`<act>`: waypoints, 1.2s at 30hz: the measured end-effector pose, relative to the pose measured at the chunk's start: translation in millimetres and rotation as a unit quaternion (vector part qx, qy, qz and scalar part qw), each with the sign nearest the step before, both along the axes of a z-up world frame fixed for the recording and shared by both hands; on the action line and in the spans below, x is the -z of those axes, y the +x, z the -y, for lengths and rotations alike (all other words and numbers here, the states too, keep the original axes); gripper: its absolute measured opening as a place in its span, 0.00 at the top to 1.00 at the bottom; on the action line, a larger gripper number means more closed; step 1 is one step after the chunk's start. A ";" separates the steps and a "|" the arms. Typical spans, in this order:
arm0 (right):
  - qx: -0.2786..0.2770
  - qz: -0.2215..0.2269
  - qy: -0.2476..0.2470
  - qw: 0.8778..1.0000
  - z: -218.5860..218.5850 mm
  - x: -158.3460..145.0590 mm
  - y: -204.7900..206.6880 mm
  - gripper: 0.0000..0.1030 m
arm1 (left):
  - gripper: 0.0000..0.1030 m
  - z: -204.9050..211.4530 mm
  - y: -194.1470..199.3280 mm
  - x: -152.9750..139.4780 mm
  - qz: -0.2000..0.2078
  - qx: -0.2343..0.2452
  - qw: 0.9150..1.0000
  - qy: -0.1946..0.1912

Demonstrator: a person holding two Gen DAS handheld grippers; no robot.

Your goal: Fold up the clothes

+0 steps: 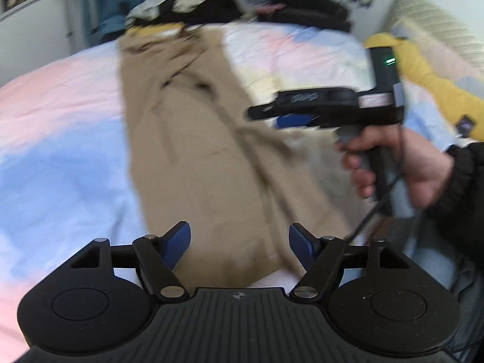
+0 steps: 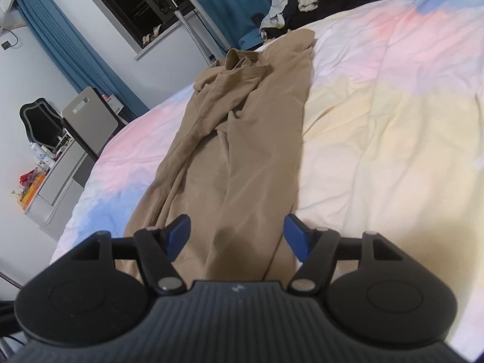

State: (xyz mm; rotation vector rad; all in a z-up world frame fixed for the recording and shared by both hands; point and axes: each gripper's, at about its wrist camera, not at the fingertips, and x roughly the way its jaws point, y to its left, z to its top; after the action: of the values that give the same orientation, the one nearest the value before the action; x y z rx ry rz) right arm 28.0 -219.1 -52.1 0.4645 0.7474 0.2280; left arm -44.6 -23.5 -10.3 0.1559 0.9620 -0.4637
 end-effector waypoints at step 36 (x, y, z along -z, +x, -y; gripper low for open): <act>0.004 -0.018 0.000 1.000 2.0 2.8 -9.2 0.32 | 0.22 -36.8 28.7 37.7 -0.094 -0.129 0.982 -0.100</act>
State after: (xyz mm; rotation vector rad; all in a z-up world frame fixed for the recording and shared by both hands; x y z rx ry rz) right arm 18.8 -221.1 -54.9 0.4730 0.7815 0.2128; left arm -15.9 13.3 -48.0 -0.1960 1.0975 -0.3359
